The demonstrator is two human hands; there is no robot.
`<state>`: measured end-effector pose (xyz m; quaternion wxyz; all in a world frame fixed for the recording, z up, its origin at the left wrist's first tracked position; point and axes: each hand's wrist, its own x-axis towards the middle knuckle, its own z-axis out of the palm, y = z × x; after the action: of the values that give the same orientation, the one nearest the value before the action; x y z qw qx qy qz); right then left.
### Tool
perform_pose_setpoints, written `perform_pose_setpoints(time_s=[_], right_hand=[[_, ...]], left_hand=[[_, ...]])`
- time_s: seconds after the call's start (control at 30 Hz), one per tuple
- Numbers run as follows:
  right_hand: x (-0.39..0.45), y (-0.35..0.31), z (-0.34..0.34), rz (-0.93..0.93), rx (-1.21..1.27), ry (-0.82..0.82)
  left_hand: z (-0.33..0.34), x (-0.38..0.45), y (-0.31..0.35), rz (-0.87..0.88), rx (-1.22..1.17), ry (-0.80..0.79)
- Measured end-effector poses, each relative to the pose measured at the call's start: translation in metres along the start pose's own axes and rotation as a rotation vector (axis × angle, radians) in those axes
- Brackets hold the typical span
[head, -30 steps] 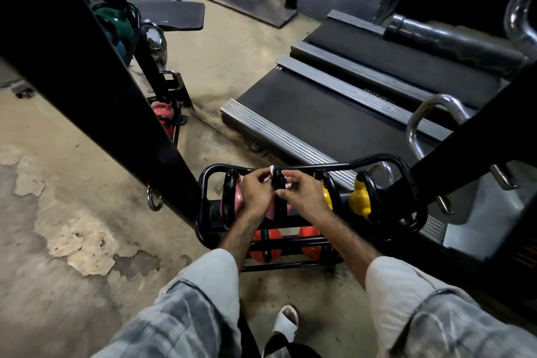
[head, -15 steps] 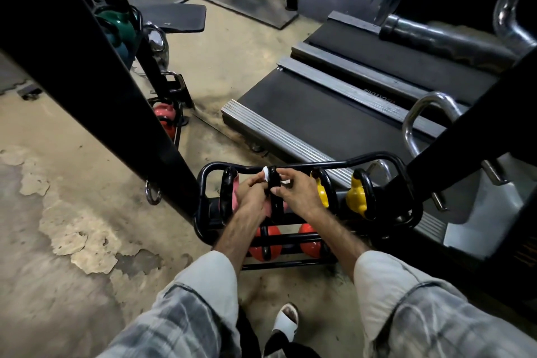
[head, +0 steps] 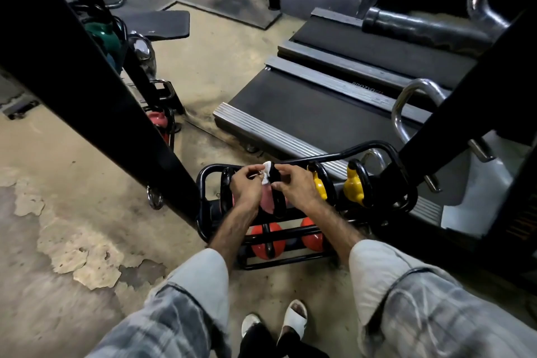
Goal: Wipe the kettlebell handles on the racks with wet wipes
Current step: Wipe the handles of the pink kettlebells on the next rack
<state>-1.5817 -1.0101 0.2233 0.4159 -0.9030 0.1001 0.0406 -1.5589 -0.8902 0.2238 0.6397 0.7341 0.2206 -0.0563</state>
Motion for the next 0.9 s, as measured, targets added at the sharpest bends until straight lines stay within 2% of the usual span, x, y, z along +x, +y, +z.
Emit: perform_pose_setpoints(time_s=[0.17, 0.3, 0.43, 0.5, 0.63, 0.77, 0.83, 0.9], right_hand=[[-0.014, -0.003, 0.001, -0.051, 0.012, 0.018], [-0.029, -0.008, -0.008, -0.096, 0.095, 0.108], [-0.056, -0.013, -0.023, -0.064, 0.372, 0.245], [-0.068, -0.011, -0.027, 0.019, 0.516, 0.236], [-0.079, -0.008, -0.039, 0.205, 0.976, 0.193], [-0.089, 0.015, -0.063, 0.238, 0.948, 0.198], [-0.085, 0.040, -0.076, 0.327, 0.894, 0.305], [-0.076, 0.068, -0.088, 0.361, 0.705, 0.416]], left_hand=[[-0.025, -0.007, 0.005, 0.044, -0.048, -0.036], [-0.038, -0.024, 0.025, 0.075, -0.178, -0.094], [-0.037, -0.034, 0.032, 0.072, -0.205, -0.220], [-0.033, -0.045, 0.035, 0.105, -0.170, -0.309], [-0.014, -0.072, 0.037, 0.278, -0.045, -0.472], [0.008, -0.083, 0.026, 0.342, 0.059, -0.611], [0.019, -0.081, 0.021, 0.323, 0.090, -0.603], [0.031, -0.074, 0.018, 0.311, 0.145, -0.545]])
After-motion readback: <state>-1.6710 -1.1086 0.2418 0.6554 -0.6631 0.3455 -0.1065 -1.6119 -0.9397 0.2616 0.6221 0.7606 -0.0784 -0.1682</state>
